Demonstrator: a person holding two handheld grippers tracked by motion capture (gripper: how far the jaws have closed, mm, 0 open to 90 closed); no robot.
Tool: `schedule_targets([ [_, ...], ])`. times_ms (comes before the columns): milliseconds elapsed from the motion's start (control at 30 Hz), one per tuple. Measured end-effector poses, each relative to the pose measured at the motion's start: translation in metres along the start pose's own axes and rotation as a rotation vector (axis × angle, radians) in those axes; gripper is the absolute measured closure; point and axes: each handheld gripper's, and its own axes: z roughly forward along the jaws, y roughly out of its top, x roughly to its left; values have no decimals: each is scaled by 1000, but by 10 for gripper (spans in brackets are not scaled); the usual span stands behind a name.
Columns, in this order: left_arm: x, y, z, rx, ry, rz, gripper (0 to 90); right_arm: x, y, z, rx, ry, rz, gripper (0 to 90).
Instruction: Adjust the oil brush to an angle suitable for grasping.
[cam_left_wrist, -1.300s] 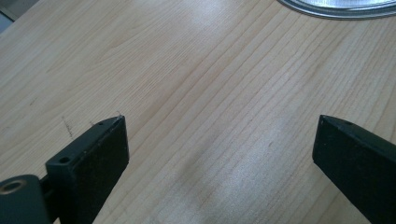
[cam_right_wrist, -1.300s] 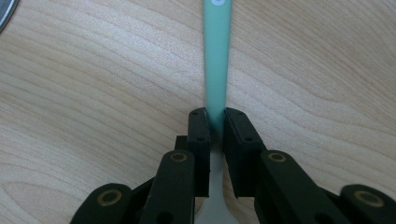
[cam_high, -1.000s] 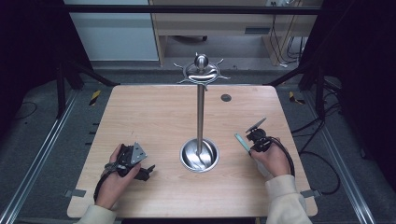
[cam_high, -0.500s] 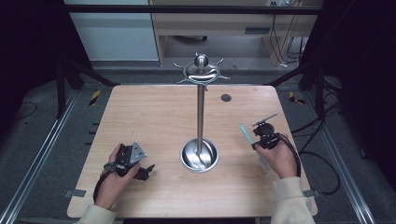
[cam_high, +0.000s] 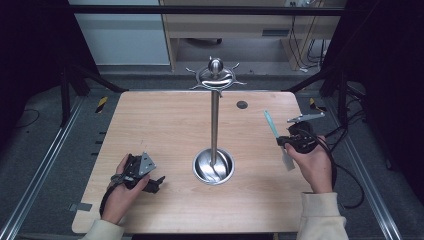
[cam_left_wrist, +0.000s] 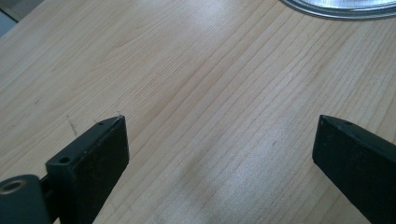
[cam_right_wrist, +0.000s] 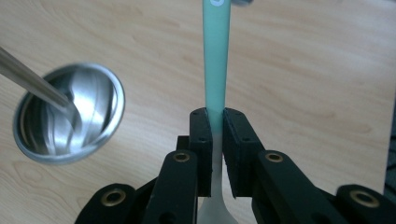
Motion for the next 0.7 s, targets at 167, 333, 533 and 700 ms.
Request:
schedule_targets([
  [167,0,0,0,0,0,-2,34,4,8,-23,-111,5,-10,826],
  [333,-1,1,0,-3,0,-1,34,9,12,-43,-229,25,-19,826],
  [533,-1,1,1,-2,-1,1,34,15,16,-63,-330,30,-36,826],
  [700,-1,1,1,-5,-2,1,34,18,17,-72,-390,45,-41,826],
])
